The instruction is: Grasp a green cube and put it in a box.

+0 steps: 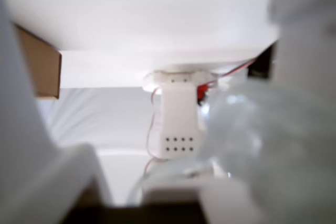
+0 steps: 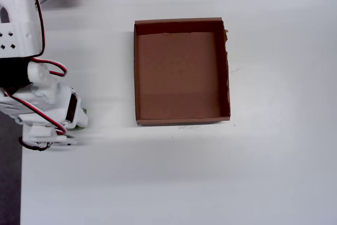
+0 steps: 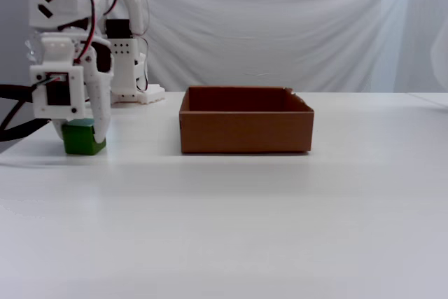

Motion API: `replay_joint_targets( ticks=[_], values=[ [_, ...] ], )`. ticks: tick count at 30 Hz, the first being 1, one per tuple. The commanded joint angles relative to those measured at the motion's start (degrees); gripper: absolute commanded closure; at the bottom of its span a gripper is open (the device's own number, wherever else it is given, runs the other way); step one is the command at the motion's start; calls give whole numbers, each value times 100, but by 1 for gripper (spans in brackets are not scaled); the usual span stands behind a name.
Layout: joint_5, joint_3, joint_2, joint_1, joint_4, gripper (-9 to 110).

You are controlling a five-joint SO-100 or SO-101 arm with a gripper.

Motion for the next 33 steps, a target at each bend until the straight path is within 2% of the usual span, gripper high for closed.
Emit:
replay_joint_targets(
  ticks=[1, 8, 20, 33],
  values=[
    [9, -255, 62, -79, 0, 87],
    [62, -264, 149, -79, 44, 90],
    [589, -1301, 879, -378, 1468, 90],
    [2241, -2566, 1230, -2338, 3067, 91]
  ],
)
